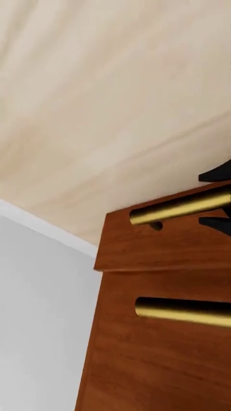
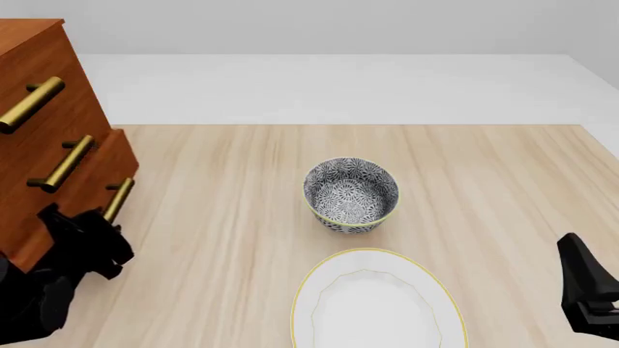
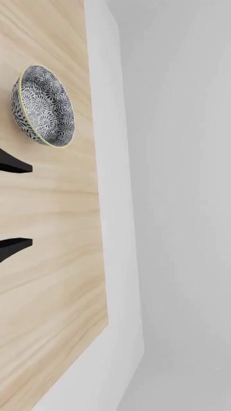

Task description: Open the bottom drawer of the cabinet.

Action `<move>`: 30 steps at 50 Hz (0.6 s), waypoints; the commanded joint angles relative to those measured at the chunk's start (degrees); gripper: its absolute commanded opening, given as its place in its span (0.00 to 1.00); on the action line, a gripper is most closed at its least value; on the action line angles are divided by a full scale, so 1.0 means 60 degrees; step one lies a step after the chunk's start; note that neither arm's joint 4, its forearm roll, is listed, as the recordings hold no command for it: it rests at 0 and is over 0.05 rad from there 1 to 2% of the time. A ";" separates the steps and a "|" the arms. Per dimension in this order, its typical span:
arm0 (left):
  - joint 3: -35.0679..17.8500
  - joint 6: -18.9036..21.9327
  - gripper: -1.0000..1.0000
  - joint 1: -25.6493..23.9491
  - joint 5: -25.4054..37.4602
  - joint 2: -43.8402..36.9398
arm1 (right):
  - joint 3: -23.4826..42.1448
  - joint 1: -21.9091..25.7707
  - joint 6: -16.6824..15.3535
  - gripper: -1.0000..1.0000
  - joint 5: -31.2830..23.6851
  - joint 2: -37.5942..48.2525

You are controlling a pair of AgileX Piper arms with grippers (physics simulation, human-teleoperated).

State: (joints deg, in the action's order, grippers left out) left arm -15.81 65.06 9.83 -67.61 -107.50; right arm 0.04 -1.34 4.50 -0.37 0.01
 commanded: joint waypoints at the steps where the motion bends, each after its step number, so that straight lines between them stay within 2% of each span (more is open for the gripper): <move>1: 0.0728 0.0266 0.00 -0.0790 -0.0381 0.0444 | 0.0001 -0.0015 0.0013 1.00 0.0020 0.0000; 30: 0.0582 0.0321 0.00 -0.1930 -0.0381 0.0424 | 0.0000 -0.0044 0.0029 1.00 0.0017 0.0000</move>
State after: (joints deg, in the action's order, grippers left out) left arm -14.36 65.87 4.37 -68.08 -106.75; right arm 0.04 -1.58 4.64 -0.29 0.01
